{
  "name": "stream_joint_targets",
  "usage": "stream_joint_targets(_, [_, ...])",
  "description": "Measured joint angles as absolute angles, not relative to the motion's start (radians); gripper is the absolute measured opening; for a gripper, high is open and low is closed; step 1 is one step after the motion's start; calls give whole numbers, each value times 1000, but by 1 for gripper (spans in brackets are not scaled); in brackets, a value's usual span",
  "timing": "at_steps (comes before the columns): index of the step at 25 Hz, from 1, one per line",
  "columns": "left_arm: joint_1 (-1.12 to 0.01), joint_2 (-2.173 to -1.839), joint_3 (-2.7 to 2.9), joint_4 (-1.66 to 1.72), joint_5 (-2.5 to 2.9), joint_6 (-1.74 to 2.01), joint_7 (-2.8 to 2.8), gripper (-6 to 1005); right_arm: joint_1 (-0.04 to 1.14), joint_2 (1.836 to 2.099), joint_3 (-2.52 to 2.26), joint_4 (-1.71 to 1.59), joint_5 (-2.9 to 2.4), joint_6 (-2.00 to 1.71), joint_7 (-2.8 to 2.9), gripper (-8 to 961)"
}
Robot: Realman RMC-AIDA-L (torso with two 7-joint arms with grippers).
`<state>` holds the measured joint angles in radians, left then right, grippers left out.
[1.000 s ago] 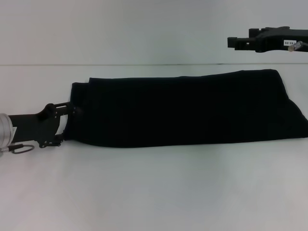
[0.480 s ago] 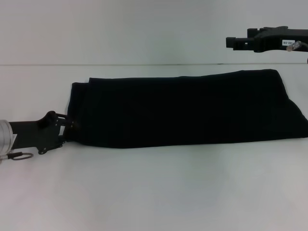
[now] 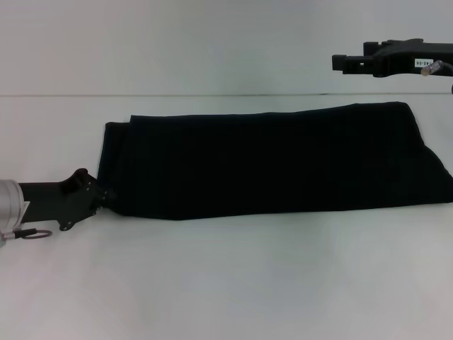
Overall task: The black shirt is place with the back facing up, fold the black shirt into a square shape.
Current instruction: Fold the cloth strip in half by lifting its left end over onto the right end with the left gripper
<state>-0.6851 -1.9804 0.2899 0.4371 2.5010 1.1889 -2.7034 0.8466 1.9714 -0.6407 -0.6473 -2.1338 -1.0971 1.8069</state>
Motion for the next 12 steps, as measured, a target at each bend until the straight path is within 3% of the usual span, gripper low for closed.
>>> stream_joint_targets(2, [-682, -1981, 290, 437, 2501, 1191, -2694, 51, 846, 1973, -641, -647, -2134, -1097, 1806, 885])
stream_joint_targets(7, [-667, -1984, 284, 441, 2501, 1212, -2649, 51, 845, 1981, -639, -647, -2134, -1094, 1800, 885])
stream_joint_targets(12, [-578, -1989, 181, 502, 2468, 1301, -2497, 50, 846, 1998, -641, -647, -2134, -1075, 1801, 885])
